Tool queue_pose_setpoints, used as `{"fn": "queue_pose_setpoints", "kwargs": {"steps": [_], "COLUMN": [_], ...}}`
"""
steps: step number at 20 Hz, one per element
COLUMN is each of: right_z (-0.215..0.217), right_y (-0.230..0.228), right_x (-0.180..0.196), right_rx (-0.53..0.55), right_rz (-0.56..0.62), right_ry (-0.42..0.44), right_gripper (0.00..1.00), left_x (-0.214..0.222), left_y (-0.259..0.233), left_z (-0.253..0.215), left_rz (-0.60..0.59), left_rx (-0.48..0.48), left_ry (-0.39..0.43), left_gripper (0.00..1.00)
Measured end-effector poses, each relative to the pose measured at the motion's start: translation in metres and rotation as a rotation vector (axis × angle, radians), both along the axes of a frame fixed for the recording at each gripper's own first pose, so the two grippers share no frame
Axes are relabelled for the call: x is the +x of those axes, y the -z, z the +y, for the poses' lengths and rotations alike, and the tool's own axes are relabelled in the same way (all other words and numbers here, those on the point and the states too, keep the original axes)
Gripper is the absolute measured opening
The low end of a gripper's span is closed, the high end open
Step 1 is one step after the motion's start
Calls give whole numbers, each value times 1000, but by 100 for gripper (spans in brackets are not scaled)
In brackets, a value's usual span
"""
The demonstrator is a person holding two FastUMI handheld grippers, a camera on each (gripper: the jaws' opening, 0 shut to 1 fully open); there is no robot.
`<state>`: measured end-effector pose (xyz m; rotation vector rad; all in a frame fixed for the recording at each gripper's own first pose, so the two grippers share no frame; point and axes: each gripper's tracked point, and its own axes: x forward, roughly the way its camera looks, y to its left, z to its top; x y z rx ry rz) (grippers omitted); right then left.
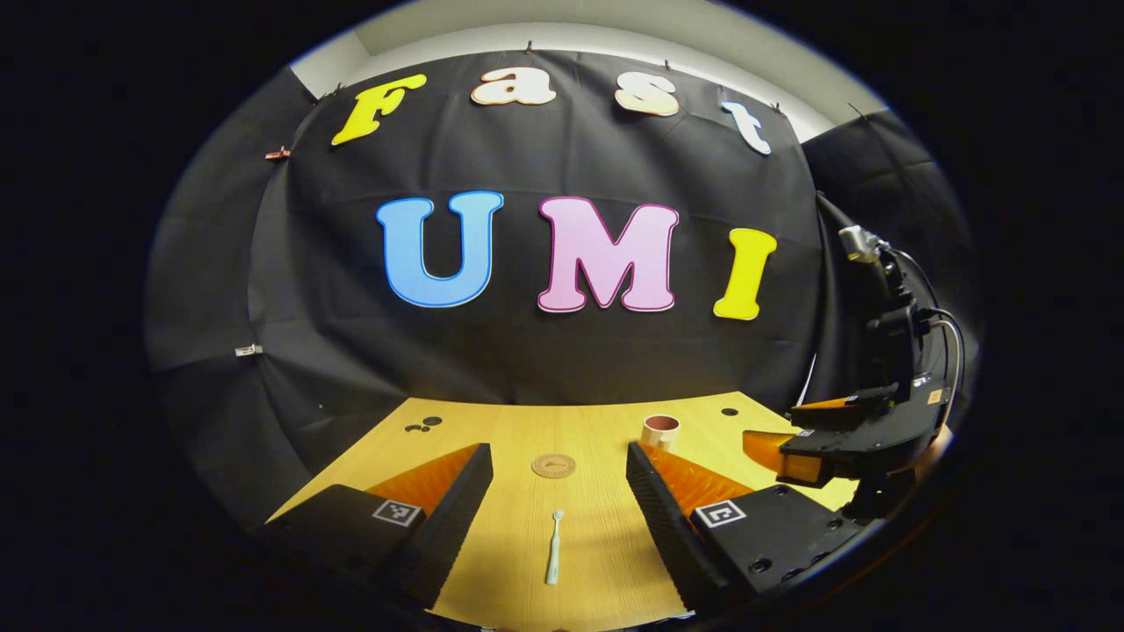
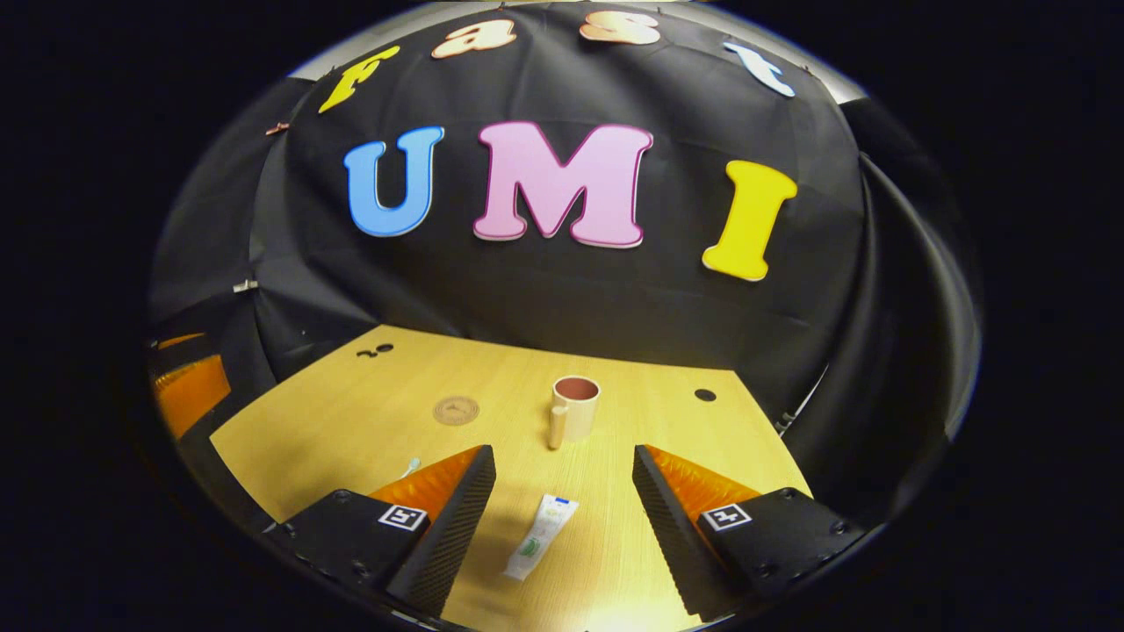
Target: Put the toothbrush and toothpaste on the desktop into the cup, then pick up the cup and place it on the coaster on the desktop.
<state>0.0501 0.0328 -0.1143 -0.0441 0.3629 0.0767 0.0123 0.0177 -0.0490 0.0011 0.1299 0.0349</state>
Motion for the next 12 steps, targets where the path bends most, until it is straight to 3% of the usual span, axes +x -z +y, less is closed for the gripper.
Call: {"fn": "queue_pose_setpoints", "kwargs": {"steps": [12], "right_z": [17], "right_y": [135], "right_x": [14], "right_rx": [2], "right_rz": [393], "right_ry": [-72], "right_gripper": [98], "left_x": [16], "left_y": [32], "left_z": [17], "left_rz": [113], "left_rx": [-6], "left_ry": [-98], "left_gripper": [97]}}
